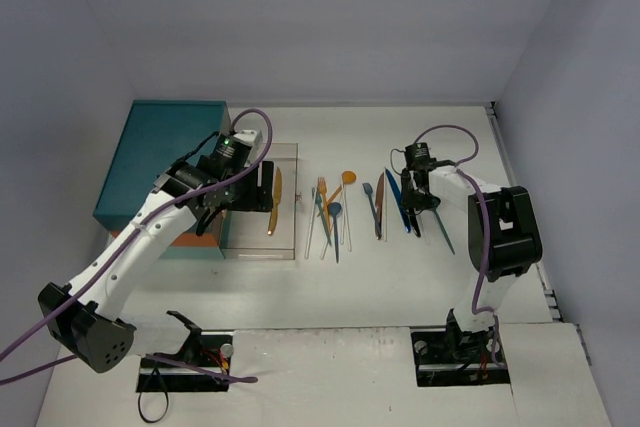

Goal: Sort the eating utensils into containers

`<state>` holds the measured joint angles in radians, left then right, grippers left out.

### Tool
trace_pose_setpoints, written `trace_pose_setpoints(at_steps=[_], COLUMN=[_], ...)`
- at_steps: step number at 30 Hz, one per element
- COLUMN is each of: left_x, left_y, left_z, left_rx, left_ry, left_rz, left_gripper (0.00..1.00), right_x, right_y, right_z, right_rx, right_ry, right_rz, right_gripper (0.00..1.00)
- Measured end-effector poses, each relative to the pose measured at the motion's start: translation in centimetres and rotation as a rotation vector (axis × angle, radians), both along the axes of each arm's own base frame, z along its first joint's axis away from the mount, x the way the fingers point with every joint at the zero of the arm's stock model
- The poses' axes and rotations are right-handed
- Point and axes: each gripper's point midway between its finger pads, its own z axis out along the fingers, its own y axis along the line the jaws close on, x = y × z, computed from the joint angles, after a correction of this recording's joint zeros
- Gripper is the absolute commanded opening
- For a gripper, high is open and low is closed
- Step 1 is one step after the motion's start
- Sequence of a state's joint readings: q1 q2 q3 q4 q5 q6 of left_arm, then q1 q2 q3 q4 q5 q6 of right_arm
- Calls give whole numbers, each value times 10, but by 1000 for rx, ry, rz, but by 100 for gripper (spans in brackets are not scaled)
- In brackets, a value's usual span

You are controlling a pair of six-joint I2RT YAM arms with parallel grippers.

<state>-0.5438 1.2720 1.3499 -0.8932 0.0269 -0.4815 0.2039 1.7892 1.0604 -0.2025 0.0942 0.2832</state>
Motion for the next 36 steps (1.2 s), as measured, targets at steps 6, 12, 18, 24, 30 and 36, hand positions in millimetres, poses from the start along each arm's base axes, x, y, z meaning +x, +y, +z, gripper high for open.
trace_pose_setpoints(at_steps=[6,12,18,24,30,36], left_x=[-1,-1,-1,-1,2,12], left_y=[0,0,0,0,3,10], left_z=[-2,-2,-2,-2,8,53], left_rx=[4,4,2,3,-2,-44], left_ry=[4,5,6,6,-12,-120], left_rz=[-2,-3,-4,-2,12,49], left_gripper=[65,65,65,64,65,64], right_x=[3,6,6,6,30,21], right_y=[2,4,5,18,90,232], right_z=[-1,-1,0,28,124,210], right_rx=[8,14,13,35,185,410], right_ry=[-9,-19,-21,-72,-304,-451], right_rz=[19,30,33,40,90,260], right_gripper=[14,0,0,0,0,0])
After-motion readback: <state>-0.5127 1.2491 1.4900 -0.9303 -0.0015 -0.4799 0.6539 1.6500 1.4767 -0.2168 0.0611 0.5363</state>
